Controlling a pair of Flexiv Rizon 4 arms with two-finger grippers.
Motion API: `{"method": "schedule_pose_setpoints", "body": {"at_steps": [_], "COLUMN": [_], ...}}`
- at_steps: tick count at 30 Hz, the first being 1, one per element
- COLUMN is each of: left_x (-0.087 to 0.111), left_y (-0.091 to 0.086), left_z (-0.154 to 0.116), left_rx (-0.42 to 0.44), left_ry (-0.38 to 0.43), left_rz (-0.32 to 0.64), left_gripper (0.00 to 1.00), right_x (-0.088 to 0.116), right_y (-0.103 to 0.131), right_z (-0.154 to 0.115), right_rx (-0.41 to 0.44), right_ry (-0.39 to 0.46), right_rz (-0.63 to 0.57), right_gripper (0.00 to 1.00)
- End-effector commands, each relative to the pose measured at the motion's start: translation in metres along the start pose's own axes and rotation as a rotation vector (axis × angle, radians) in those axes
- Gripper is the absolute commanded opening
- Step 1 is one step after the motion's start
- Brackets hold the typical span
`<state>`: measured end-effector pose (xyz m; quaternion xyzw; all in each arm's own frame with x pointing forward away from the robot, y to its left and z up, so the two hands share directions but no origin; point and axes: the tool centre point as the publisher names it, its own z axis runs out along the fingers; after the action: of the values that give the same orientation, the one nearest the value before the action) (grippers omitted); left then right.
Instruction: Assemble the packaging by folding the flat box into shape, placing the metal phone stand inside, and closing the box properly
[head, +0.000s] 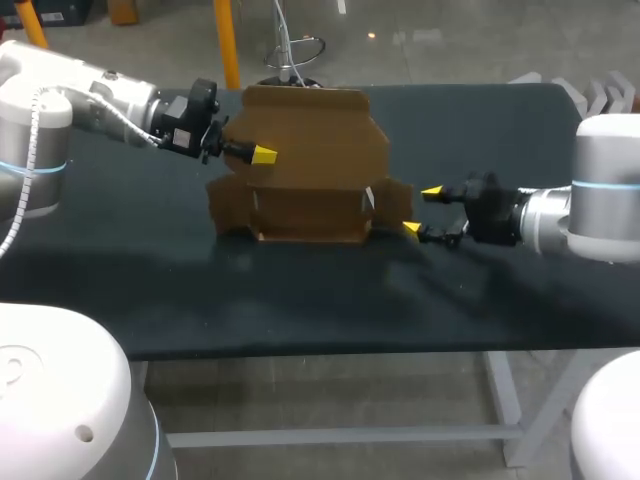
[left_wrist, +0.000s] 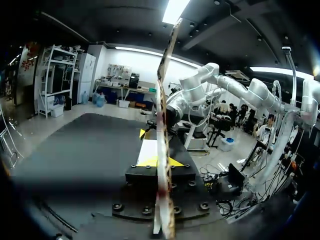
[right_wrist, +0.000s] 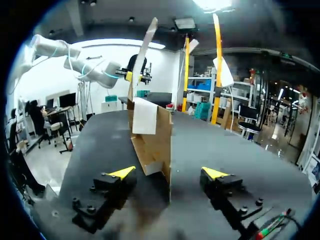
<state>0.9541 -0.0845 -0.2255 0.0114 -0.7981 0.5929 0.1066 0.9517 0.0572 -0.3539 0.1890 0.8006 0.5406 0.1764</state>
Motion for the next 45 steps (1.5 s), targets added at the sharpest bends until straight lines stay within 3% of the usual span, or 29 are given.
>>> {"method": "schedule_pose_setpoints", "body": {"at_steps": [1, 4, 9, 11, 31, 39, 45], "left_x": [0.000, 0.000, 0.000, 0.000, 0.000, 0.000, 0.000], "left_y": [0.002, 0.002, 0.002, 0.002, 0.002, 0.002, 0.002], "left_z": [0.000, 0.000, 0.000, 0.000, 0.000, 0.000, 0.000], "left_rx": [-0.003, -0.003, -0.003, -0.003, -0.003, -0.003, -0.003], "left_ry": [0.001, 0.001, 0.001, 0.001, 0.001, 0.001, 0.001], "left_rz": [-0.001, -0.001, -0.001, -0.001, -0.001, -0.001, -0.001], "left_gripper": [0.00, 0.00, 0.00, 0.00, 0.00, 0.00, 0.00], "right_x": [-0.006, -0.006, -0.003, -0.004, 0.027, 0.039, 0.049], "right_y": [-0.003, -0.002, -0.001, -0.001, 0.003, 0.006, 0.008], "right_z": [0.020, 0.026, 0.033, 0.034, 0.045, 0.052, 0.059], "right_rx": [-0.001, 0.000, 0.002, 0.002, 0.004, 0.012, 0.020], "right_ry": [0.001, 0.001, -0.007, -0.012, -0.061, -0.074, -0.074], "right_rz": [0.003, 0.009, 0.018, 0.024, 0.073, 0.092, 0.101], "right_gripper": [0.58, 0.44, 0.07, 0.00, 0.01, 0.37, 0.44]}}
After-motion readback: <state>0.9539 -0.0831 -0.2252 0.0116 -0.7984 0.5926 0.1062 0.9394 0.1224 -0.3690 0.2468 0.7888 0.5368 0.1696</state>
